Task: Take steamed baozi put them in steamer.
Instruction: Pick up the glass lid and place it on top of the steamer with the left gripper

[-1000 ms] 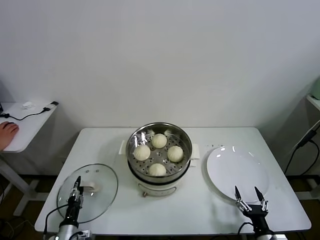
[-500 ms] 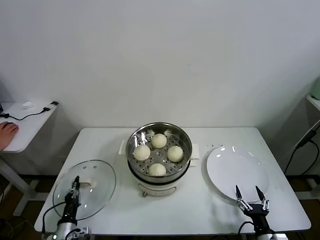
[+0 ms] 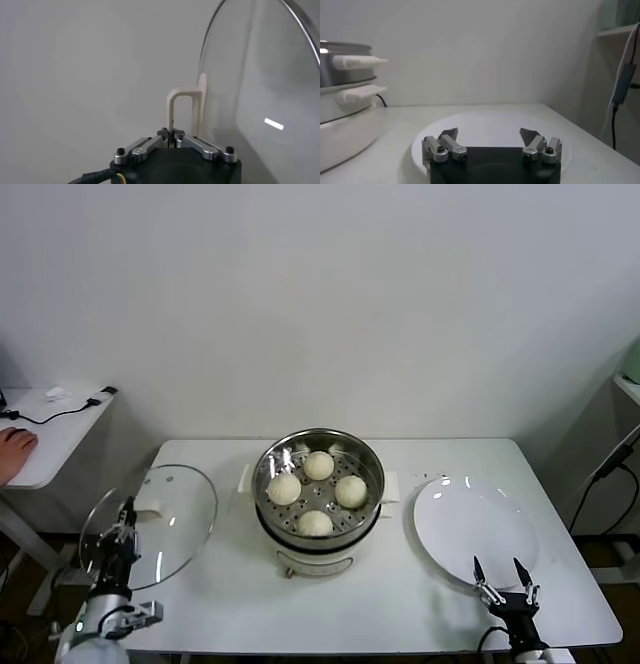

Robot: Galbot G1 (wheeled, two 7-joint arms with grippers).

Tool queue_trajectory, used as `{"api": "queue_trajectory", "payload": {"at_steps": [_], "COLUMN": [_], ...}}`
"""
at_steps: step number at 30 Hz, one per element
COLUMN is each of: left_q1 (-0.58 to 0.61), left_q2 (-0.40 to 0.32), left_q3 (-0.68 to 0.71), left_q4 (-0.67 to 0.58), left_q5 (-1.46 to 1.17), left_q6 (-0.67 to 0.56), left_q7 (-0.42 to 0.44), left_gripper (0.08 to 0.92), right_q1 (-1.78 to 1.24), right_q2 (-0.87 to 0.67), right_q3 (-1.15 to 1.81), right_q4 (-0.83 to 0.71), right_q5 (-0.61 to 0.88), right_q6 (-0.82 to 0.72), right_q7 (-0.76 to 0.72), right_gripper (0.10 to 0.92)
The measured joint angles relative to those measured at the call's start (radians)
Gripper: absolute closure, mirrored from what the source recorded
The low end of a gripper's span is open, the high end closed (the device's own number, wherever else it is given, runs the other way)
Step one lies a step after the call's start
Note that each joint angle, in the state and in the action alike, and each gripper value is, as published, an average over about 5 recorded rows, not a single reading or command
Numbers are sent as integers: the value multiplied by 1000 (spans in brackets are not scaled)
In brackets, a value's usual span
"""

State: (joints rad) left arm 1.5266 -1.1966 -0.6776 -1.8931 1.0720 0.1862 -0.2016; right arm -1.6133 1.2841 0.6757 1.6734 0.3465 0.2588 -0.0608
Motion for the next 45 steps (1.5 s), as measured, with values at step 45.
{"api": "queue_trajectory", "payload": {"at_steps": [45], "left_q1": [-437], "left_q2": [-327], "left_q3": [758], "left_q4": [-31], "left_q5": [499], "left_q6": [458], "left_q7": [445], "left_gripper": [864], "right_q1": [-14], "right_q2": [38], "right_q3": [-10], "right_q4": [-39], "right_q5": [-101], "right_q6": [61], "right_q7": [36], "right_gripper": [203]}}
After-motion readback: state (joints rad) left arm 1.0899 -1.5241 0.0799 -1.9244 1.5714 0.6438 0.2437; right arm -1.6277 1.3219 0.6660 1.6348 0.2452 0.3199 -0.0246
